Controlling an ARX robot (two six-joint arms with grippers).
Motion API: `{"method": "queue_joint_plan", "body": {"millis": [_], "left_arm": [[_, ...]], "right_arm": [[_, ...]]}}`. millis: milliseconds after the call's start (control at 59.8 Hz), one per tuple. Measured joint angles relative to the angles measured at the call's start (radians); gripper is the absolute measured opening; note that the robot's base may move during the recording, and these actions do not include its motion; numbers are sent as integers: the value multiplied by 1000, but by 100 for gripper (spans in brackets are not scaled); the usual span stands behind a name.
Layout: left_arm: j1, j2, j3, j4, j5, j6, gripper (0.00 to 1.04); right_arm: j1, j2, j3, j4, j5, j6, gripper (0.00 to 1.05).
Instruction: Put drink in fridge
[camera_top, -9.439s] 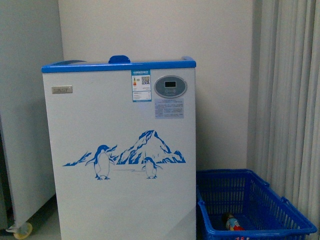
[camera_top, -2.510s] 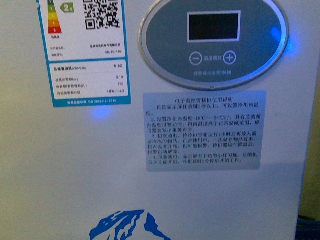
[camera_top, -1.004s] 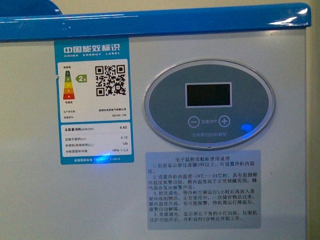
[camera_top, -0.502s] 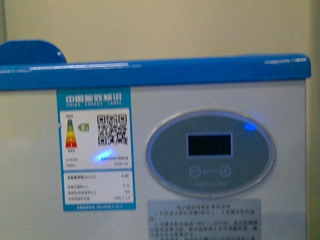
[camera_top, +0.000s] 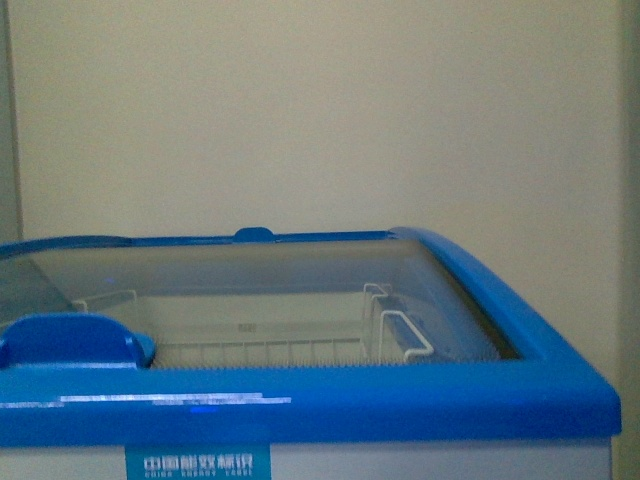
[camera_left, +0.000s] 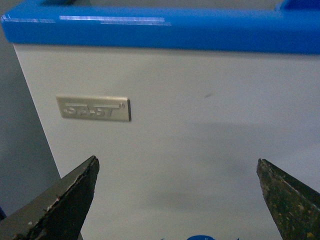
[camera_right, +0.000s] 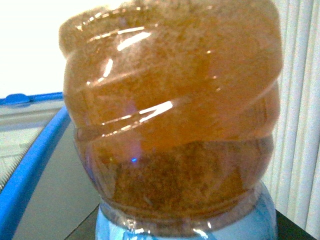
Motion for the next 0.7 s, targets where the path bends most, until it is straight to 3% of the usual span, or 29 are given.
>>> {"method": "queue_joint_plan", "body": {"millis": [703], "left_arm": [[0, 0, 0, 0, 0, 0, 97]], "right_arm": [[0, 0, 1, 0, 0, 0, 40]]}}
